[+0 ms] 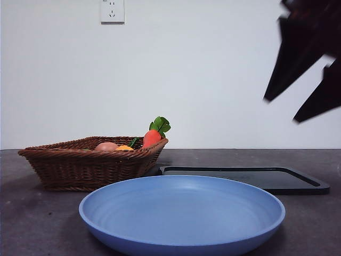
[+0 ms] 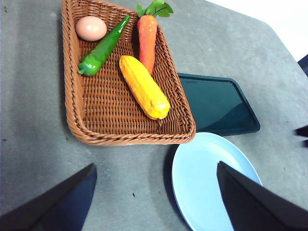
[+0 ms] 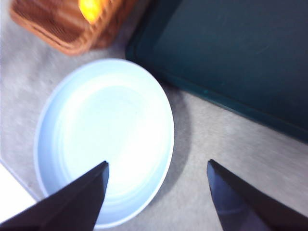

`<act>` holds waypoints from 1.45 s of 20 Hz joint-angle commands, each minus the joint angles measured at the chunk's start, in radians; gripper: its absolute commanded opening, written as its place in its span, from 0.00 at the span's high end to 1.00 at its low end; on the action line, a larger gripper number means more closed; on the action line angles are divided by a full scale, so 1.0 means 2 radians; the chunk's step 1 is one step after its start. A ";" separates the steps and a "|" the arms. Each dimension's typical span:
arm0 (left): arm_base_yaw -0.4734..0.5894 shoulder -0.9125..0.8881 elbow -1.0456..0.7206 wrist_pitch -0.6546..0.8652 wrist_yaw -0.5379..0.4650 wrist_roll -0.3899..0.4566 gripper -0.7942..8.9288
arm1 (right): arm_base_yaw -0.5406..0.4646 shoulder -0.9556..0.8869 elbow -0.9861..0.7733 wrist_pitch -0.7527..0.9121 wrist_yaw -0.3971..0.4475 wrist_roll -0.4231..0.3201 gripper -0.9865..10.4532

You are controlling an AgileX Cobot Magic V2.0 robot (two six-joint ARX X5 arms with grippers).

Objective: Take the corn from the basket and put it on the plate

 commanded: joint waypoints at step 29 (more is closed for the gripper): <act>-0.016 0.066 0.039 0.022 0.000 0.001 0.50 | 0.060 0.152 0.008 0.045 0.030 0.015 0.91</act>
